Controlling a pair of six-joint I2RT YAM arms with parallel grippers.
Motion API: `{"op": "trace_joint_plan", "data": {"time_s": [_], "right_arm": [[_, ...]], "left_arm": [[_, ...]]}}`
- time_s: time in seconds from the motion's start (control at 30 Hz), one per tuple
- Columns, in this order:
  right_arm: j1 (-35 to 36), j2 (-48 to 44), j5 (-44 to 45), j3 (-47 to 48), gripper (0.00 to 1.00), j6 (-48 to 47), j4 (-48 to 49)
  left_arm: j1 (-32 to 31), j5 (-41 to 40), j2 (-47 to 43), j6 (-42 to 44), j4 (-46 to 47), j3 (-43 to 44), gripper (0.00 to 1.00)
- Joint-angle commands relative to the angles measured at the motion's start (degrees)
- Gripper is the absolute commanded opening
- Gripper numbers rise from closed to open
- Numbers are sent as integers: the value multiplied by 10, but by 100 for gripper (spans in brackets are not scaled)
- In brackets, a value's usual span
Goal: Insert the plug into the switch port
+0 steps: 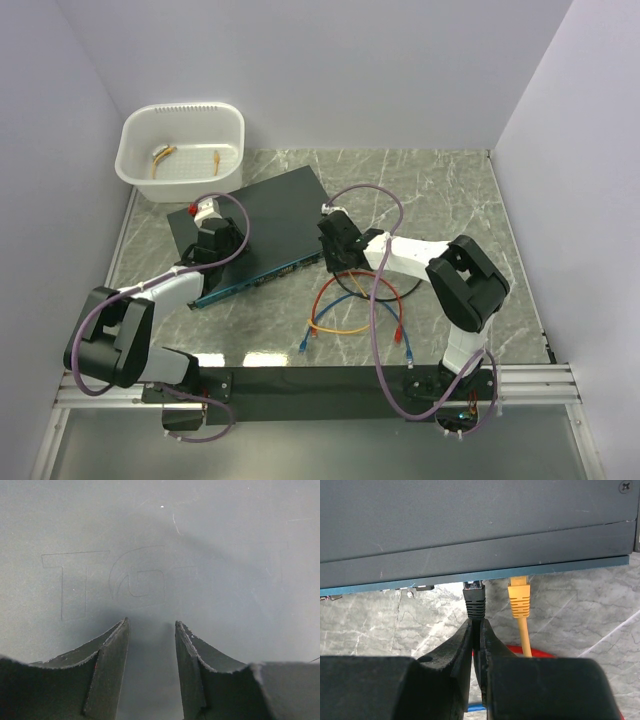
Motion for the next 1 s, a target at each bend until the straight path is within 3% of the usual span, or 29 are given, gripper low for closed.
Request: {"op": "trace_joint_plan", "data": {"time_s": [0.0,0.53,0.67,0.7,0.97], "right_arm": [[-11,13,29,59,0,5,160],[-11,-20,12,59,0,-5,193],[-11,-22,9,49,20,-7,181],[-11,-25,9,37,30,-6,182],[-6,-98,-9,-44,61,-5,186]], "left_arm": [[2,19,14,10,-20,-3,48],[3,21,15,11,-18,-3,46],[3,20,16,11,-18,-2,47],[3,19,16,10,-19,-2,48],[6,13,11,5,-20,-3,50]]}}
